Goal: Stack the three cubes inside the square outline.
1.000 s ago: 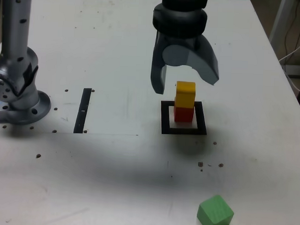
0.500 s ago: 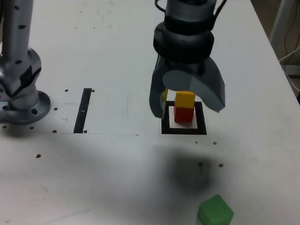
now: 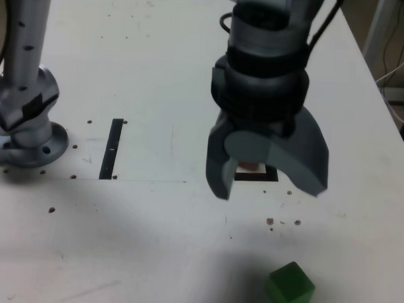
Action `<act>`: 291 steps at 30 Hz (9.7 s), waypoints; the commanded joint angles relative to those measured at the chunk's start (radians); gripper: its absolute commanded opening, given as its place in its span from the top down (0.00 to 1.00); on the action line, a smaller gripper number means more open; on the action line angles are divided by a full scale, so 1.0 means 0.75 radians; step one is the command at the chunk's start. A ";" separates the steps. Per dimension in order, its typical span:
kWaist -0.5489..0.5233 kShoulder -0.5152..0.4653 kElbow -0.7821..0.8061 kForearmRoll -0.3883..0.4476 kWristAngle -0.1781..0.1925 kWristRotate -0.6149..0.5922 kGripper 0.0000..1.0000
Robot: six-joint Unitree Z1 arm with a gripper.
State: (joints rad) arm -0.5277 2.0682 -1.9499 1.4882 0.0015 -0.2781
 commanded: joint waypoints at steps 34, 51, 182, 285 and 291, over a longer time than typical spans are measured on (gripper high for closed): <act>-0.198 0.269 -0.307 0.082 -0.104 -0.394 0.00; -0.133 0.310 -0.081 -0.146 -0.095 -0.268 0.00; 0.244 -0.212 0.209 0.092 0.097 0.441 0.65; 0.640 -0.160 0.286 -0.052 0.102 0.852 0.01; 0.640 -0.272 0.329 -0.037 0.099 0.844 0.01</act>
State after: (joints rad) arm -0.0494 1.8799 -1.7081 1.4551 0.0770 0.3568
